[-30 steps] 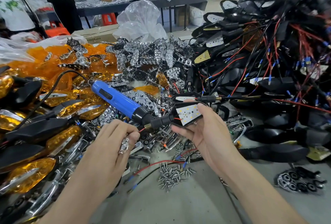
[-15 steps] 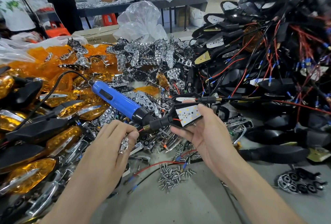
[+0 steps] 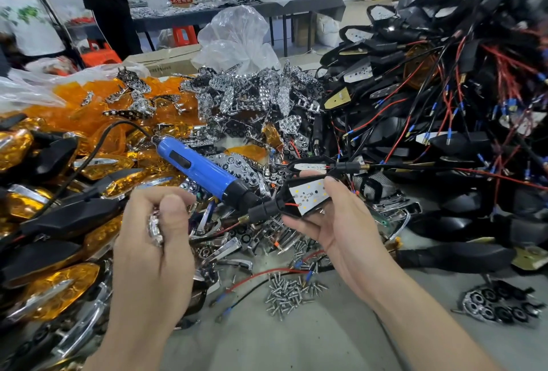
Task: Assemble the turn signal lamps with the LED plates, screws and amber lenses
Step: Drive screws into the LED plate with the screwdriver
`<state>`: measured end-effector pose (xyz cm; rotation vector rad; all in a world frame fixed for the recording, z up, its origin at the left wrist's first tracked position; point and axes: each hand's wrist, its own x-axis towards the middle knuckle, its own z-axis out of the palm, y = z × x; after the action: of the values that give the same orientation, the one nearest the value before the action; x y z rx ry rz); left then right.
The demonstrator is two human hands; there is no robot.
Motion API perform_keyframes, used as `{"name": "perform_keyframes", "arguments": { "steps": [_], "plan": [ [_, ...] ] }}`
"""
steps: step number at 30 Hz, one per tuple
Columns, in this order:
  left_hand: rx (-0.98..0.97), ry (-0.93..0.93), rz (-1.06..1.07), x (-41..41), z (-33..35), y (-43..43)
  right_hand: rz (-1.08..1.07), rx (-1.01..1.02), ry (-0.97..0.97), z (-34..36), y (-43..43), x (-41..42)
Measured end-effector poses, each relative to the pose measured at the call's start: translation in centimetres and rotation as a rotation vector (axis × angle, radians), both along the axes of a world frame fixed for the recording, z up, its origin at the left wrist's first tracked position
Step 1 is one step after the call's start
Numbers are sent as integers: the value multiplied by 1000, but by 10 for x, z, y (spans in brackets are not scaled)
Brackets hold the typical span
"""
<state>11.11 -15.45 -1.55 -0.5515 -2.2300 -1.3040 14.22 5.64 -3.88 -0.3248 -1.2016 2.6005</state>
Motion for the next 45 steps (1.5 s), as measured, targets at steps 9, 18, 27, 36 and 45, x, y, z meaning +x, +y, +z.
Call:
{"name": "perform_keyframes", "arguments": {
  "steps": [9, 18, 27, 36, 45],
  "plan": [
    [30, -193, -213, 18, -8, 24, 64, 293, 48, -8, -8, 3],
    [171, -459, -357, 19, -9, 32, 15, 410, 102, -3, -11, 8],
    [-149, -269, -257, 13, -3, 28, -18, 495, 75, -9, -10, 7],
    [-387, -115, -219, 14, -5, 31, -35, 560, 95, -9, -11, 10],
    [-490, -59, -199, 17, -4, 34, -143, 911, 92, -5, -16, 19]
  ]
}}
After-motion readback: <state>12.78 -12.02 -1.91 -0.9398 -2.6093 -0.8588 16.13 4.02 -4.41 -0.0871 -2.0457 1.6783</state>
